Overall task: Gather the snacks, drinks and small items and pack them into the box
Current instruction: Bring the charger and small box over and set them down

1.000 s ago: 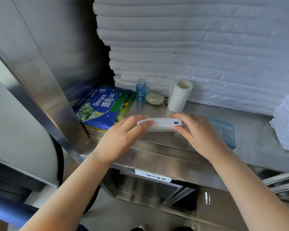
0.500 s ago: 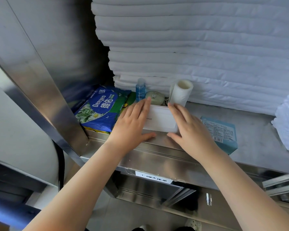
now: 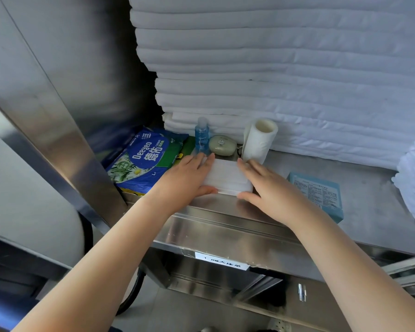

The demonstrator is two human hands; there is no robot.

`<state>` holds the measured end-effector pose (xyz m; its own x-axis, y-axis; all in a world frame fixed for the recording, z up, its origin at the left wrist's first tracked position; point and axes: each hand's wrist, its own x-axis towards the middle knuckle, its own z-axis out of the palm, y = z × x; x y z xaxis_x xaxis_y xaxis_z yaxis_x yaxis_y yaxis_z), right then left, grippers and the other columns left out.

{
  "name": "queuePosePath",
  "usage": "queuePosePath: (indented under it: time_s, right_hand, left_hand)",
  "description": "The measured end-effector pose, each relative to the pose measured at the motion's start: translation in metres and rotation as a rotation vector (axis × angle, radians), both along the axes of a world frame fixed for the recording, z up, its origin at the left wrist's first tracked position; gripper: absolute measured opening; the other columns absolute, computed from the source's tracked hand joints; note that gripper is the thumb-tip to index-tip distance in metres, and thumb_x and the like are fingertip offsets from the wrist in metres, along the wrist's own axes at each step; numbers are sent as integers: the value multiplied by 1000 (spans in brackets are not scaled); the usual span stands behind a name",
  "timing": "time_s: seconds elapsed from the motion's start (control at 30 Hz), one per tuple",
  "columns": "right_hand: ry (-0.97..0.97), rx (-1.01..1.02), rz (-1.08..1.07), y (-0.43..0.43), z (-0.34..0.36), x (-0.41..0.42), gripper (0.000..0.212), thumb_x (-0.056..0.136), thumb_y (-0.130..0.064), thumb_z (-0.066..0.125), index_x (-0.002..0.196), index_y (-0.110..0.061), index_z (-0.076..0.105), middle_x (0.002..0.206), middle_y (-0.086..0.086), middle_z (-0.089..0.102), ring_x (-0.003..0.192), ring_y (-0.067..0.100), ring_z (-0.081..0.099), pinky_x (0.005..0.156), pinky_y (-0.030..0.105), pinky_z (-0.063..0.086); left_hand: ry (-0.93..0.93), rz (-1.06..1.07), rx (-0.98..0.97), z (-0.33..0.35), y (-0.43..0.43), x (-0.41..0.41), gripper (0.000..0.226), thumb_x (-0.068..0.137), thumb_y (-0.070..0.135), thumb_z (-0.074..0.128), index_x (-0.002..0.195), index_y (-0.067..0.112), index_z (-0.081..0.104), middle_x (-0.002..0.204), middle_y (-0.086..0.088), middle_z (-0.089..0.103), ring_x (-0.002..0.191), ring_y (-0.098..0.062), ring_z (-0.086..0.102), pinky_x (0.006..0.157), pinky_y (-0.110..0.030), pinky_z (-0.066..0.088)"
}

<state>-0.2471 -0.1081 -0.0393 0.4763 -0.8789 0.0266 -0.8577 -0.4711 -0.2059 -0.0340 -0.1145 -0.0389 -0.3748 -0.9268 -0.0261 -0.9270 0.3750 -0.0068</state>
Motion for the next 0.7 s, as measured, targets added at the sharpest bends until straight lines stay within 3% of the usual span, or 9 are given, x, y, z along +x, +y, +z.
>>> queuePosePath:
  time_s: [0.1, 0.2, 0.3, 0.37, 0.43, 0.53, 0.7]
  right_hand:
    - [-14, -1, -22, 1, 0, 0, 69, 92, -43, 53, 149, -21, 21, 149, -4, 29, 127, 21, 39, 99, 36, 39]
    - [-52, -171, -44, 12, -1, 0, 55, 87, -35, 63, 136, -17, 48, 141, -2, 44, 119, 22, 48, 88, 37, 47]
    - [-191, -349, -49, 24, -8, 0, 32, 77, -16, 75, 108, -16, 68, 113, -2, 63, 97, 21, 61, 68, 35, 56]
    - [-258, -358, -65, 26, -11, 2, 28, 76, -11, 76, 103, -15, 72, 104, -3, 67, 93, 21, 64, 68, 34, 56]
    - [-283, -364, -83, 23, -13, 5, 27, 75, -8, 77, 101, -14, 73, 101, -2, 69, 92, 23, 65, 69, 36, 57]
    - [-292, -332, -102, 16, -11, 13, 27, 75, -5, 76, 100, -12, 74, 100, 1, 69, 91, 27, 66, 73, 39, 56]
    - [-284, -272, -101, 3, -9, 28, 26, 81, -6, 69, 107, -11, 71, 107, 3, 66, 100, 28, 61, 81, 42, 52]
  left_hand:
    - [-33, 18, 61, 2, -1, -1, 76, 93, 56, 34, 150, 19, -1, 157, -5, 7, 142, -21, 11, 111, -34, 21]
    - [-54, -3, -37, -1, 7, -5, 67, 97, 49, 33, 150, 17, 6, 158, -4, 3, 143, -19, 9, 114, -35, 21]
    - [87, -155, -189, -6, 27, -10, 54, 90, 10, 53, 142, 14, 37, 151, -7, 31, 136, -25, 33, 99, -39, 41]
    - [230, -233, -249, -11, 37, -12, 60, 73, -11, 57, 130, 8, 54, 136, -12, 52, 123, -31, 50, 78, -39, 53]
    - [285, -223, -270, -13, 38, -12, 55, 73, -8, 42, 122, 5, 61, 128, -14, 58, 117, -33, 56, 71, -39, 55]
    - [335, -198, -268, -15, 28, -11, 59, 76, 3, 23, 119, 3, 63, 126, -16, 59, 115, -36, 56, 77, -43, 54]
    - [377, -146, -293, -22, 14, -2, 50, 76, -15, 41, 119, 1, 62, 126, -19, 58, 116, -39, 55, 87, -52, 51]
